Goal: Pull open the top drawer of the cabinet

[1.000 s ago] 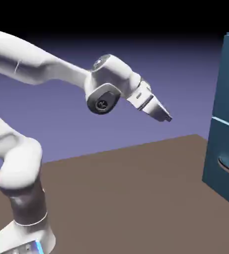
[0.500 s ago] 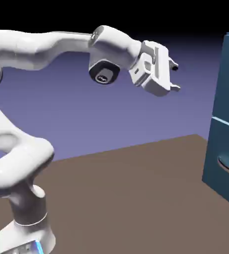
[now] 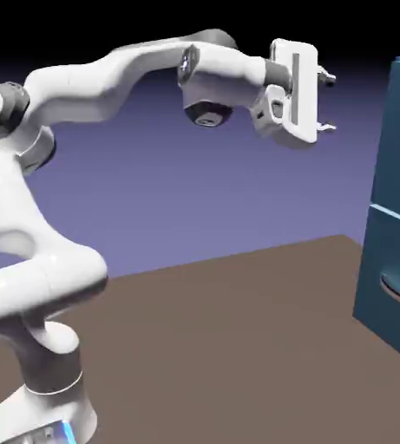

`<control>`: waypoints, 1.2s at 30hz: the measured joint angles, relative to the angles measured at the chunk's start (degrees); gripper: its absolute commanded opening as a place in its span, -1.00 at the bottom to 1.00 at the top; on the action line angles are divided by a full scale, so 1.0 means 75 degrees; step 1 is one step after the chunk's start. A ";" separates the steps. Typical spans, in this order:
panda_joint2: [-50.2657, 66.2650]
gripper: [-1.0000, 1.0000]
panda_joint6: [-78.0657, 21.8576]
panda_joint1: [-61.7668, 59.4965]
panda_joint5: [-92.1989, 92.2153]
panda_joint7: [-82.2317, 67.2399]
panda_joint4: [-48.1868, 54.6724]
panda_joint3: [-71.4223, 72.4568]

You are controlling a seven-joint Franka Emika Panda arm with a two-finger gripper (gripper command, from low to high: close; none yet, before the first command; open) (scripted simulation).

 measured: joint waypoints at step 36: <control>-0.1282 -1.00 -0.1475 -0.5522 0.6750 0.0118 0.2940 0.3885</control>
